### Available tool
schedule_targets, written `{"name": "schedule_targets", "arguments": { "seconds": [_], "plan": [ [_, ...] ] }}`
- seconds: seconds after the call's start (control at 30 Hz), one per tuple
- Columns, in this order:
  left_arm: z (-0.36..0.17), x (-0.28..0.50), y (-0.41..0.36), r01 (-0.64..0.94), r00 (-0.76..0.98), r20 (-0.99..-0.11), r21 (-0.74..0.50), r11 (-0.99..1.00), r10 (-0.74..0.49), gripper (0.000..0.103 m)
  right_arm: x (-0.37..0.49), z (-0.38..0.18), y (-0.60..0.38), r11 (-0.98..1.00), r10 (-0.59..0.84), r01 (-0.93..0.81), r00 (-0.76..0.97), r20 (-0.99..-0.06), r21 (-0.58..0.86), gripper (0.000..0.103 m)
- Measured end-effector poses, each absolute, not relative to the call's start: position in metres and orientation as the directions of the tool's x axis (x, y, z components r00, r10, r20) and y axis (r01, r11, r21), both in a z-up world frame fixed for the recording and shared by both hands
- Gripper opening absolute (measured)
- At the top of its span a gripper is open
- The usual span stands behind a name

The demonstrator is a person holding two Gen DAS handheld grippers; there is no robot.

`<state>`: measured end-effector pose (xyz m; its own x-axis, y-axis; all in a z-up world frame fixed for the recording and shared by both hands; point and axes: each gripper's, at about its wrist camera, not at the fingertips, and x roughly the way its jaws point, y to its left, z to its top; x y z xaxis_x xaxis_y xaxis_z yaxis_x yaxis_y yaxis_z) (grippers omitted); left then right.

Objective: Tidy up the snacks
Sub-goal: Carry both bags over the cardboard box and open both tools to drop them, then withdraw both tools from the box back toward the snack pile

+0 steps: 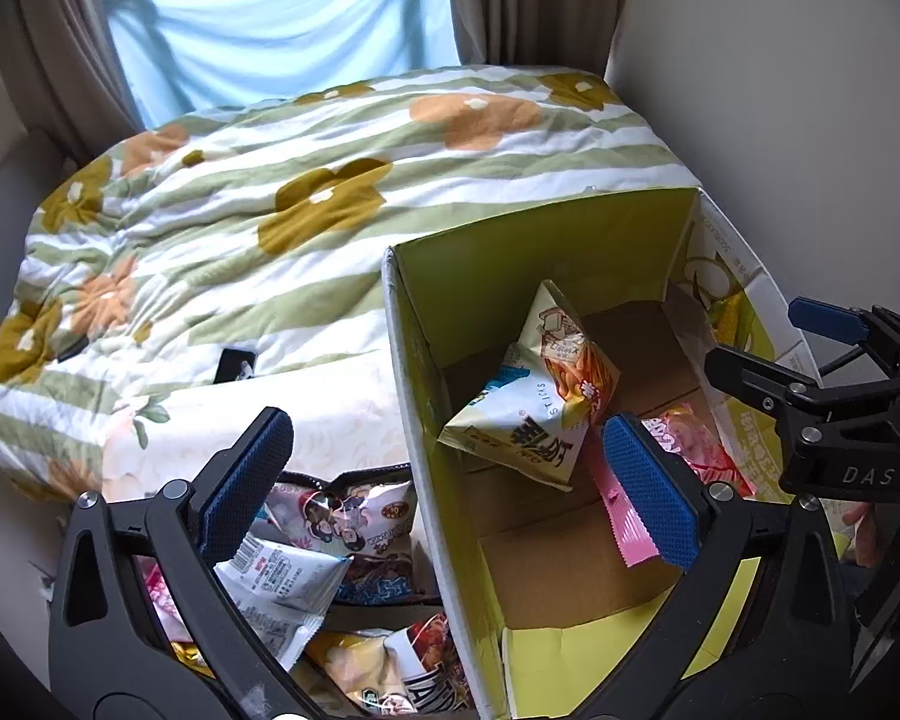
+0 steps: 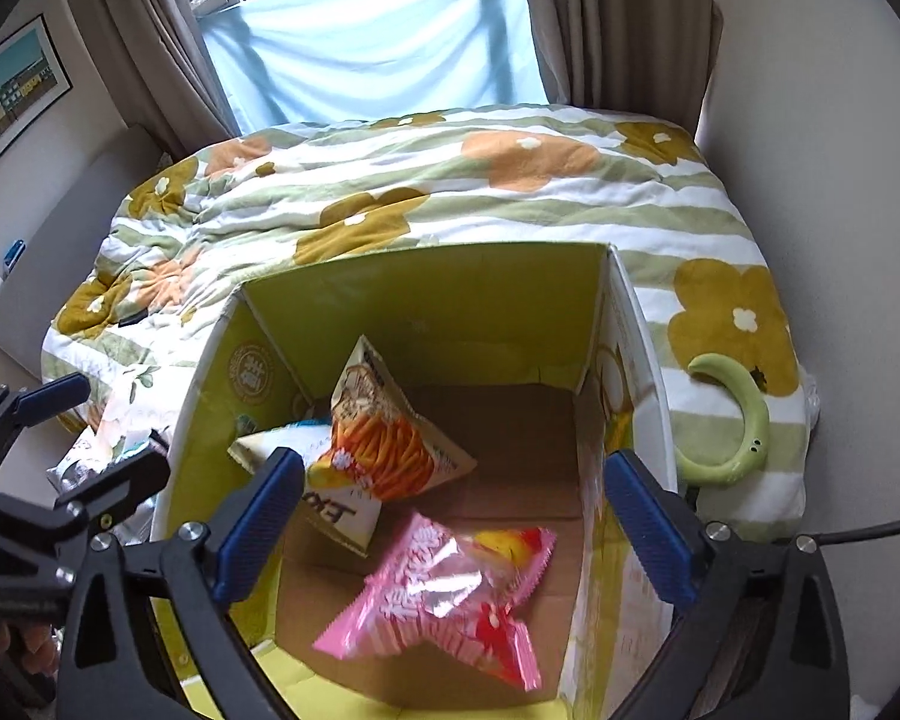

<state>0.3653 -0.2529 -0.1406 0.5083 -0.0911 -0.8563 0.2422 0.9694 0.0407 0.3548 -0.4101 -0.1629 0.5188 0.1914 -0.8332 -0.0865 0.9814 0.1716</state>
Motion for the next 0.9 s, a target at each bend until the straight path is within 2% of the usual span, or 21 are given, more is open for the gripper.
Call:
{"name": "schedule_targets", "arguments": {
  "seconds": [0.5,0.77,0.9],
  "plan": [
    [-0.093,0.314,-0.247,0.192,0.591,-0.802,0.036,0.981,-0.086,0.102,0.305,-0.115,-0.419,0.98,0.2,-0.118,0.583,-0.788,0.161,0.099],
    [-0.064,0.259,-0.209,0.095,0.643,-0.766,0.044,0.994,-0.027,0.102,0.272,-0.082,-0.394,0.955,0.281,-0.259,0.639,-0.716,0.144,0.1],
    [-0.058,0.231,-0.177,0.043,0.654,-0.756,0.053,0.998,0.012,0.102,0.259,-0.074,-0.373,0.931,0.354,-0.308,0.635,-0.687,0.195,0.1]
  ]
}}
